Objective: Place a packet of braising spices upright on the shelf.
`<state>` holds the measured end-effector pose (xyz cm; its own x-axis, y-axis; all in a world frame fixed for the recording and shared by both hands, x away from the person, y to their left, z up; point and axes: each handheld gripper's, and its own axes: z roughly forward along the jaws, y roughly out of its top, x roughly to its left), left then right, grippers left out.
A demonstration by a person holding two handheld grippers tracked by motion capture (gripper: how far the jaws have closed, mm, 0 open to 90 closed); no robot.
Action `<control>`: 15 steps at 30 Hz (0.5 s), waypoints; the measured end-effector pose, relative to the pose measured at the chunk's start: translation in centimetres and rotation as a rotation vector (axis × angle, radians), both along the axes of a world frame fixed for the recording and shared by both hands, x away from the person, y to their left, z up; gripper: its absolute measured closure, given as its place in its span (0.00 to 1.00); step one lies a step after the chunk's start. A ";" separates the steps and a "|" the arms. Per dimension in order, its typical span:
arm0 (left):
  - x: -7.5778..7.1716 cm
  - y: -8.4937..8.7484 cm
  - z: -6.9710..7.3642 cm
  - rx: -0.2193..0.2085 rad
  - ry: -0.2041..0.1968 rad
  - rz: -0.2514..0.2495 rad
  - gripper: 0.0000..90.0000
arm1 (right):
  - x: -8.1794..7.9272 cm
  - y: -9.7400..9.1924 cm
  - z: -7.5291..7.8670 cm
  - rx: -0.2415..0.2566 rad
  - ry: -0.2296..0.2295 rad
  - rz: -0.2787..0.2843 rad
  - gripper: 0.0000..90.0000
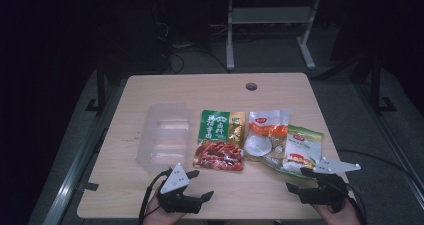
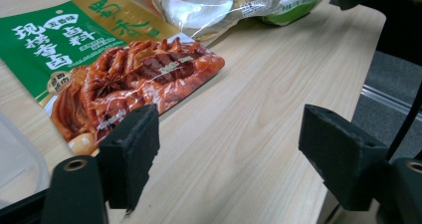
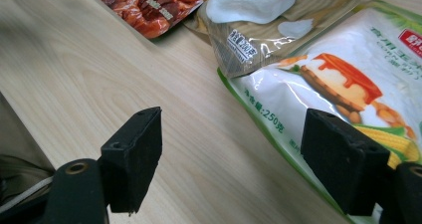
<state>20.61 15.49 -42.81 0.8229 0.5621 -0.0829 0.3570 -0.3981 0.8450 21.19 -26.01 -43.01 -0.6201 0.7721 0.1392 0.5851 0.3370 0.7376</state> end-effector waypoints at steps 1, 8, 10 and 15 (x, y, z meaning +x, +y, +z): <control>0.2 0.0 0.0 -0.006 0.004 -0.007 0.27 | 0.0 0.0 0.0 0.000 0.000 0.000 0.26; 0.7 -0.2 0.1 -0.012 0.010 0.002 0.28 | 0.0 0.3 0.3 0.007 0.003 -0.010 0.24; 0.8 -0.2 0.2 -0.016 0.010 0.009 0.30 | 0.1 0.3 0.4 0.006 -0.002 -0.009 0.24; 1.8 -0.8 1.0 0.001 0.000 0.026 0.33 | 0.7 1.4 1.8 0.001 -0.022 0.008 0.21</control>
